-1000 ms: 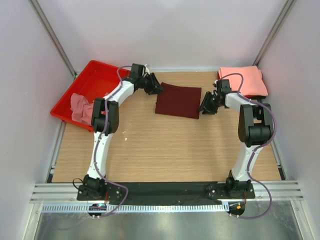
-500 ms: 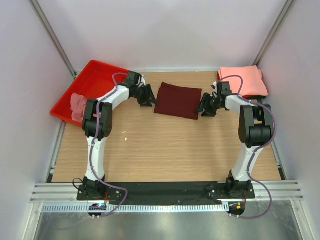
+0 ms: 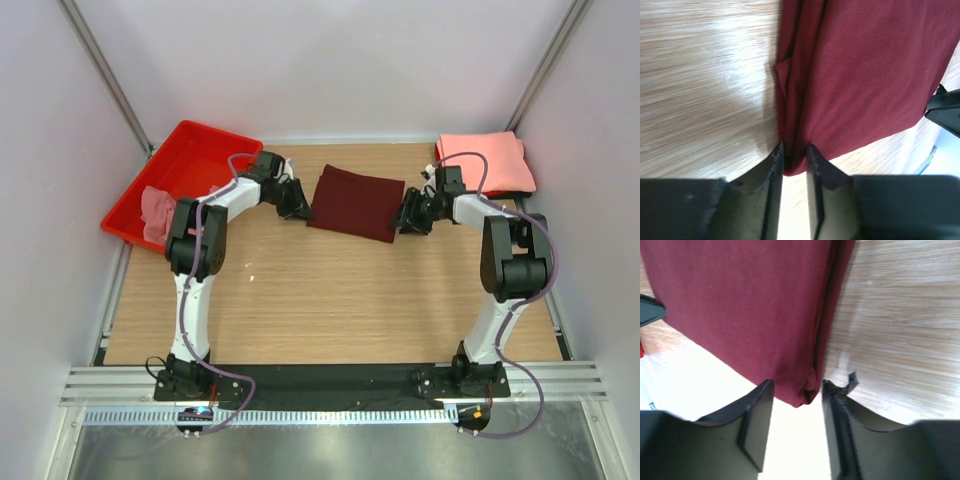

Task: Fold and stack the t-shirts
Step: Fold the tshirt, then neatly place the folded tshirt to the corner

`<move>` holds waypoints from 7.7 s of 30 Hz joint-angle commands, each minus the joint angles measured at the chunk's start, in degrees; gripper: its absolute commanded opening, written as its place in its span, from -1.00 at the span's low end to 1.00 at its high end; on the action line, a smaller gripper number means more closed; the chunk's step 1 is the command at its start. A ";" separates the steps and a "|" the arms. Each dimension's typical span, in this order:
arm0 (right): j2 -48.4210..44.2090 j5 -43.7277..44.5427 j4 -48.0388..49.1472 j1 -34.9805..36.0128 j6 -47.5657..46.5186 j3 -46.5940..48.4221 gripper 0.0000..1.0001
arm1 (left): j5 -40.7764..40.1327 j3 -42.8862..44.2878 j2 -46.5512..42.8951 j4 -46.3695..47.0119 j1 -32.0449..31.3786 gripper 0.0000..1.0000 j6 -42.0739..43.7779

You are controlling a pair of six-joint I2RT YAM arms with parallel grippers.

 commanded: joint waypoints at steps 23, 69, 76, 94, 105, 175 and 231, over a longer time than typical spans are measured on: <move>-23.68 2.29 -10.49 0.11 0.19 -2.74 -0.19 | -11.40 -20.10 -25.41 -2.80 -2.46 -0.46 -7.29; 34.78 -20.32 22.57 3.71 16.38 44.13 -0.11 | -22.83 9.55 1.42 2.29 1.32 -0.45 -6.85; 21.42 -16.71 11.42 3.89 6.09 35.51 0.32 | -32.85 8.06 -10.81 -5.54 -0.70 -0.32 -0.70; 12.80 -3.07 -6.17 3.54 -10.53 21.19 0.42 | -16.86 -14.08 -23.47 -2.64 -2.55 -0.31 -6.49; 3.24 -2.73 -2.13 4.59 -6.67 7.67 0.37 | -20.02 -17.52 -27.61 -3.60 -2.55 -0.31 -5.88; 9.19 -26.20 9.19 0.21 6.42 -1.66 -0.78 | -13.35 3.13 -0.54 8.88 -5.89 -0.38 -10.27; 14.82 18.72 -8.99 8.46 -12.29 16.61 0.38 | -13.34 -7.59 -32.71 -17.23 -4.04 -0.31 -2.89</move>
